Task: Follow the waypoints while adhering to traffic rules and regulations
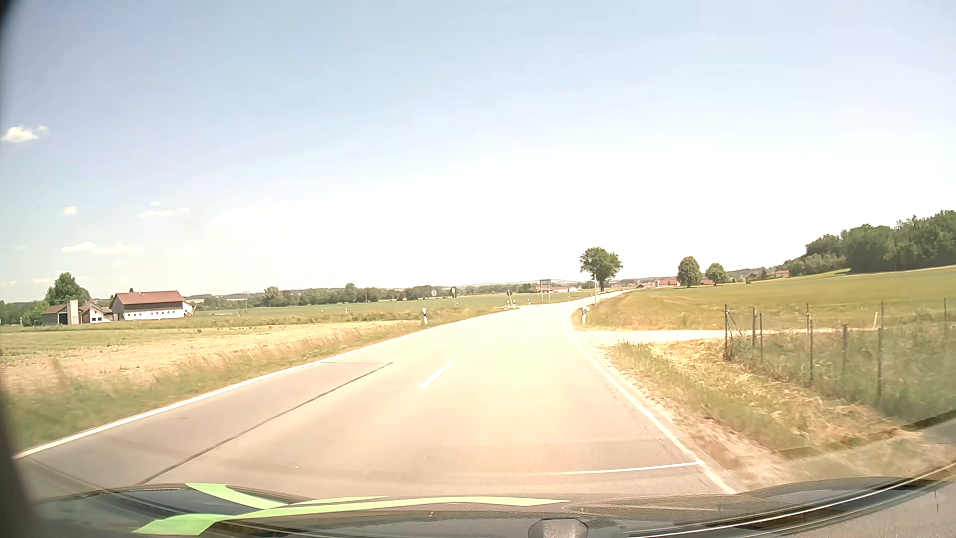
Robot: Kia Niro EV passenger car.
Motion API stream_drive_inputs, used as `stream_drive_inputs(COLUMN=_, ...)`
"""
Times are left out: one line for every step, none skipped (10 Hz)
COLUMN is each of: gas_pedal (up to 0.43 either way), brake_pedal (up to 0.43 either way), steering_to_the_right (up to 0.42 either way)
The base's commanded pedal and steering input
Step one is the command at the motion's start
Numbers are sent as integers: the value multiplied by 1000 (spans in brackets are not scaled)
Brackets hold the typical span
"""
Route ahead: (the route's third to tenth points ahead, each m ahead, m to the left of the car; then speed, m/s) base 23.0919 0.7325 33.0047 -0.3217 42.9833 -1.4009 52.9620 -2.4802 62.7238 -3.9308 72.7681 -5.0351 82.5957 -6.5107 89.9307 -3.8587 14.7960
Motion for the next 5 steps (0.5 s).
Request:
stream_drive_inputs(gas_pedal=0, brake_pedal=0, steering_to_the_right=12)
stream_drive_inputs(gas_pedal=0, brake_pedal=12, steering_to_the_right=12)
stream_drive_inputs(gas_pedal=0, brake_pedal=24, steering_to_the_right=12)
stream_drive_inputs(gas_pedal=0, brake_pedal=12, steering_to_the_right=12)
stream_drive_inputs(gas_pedal=0, brake_pedal=0, steering_to_the_right=12)
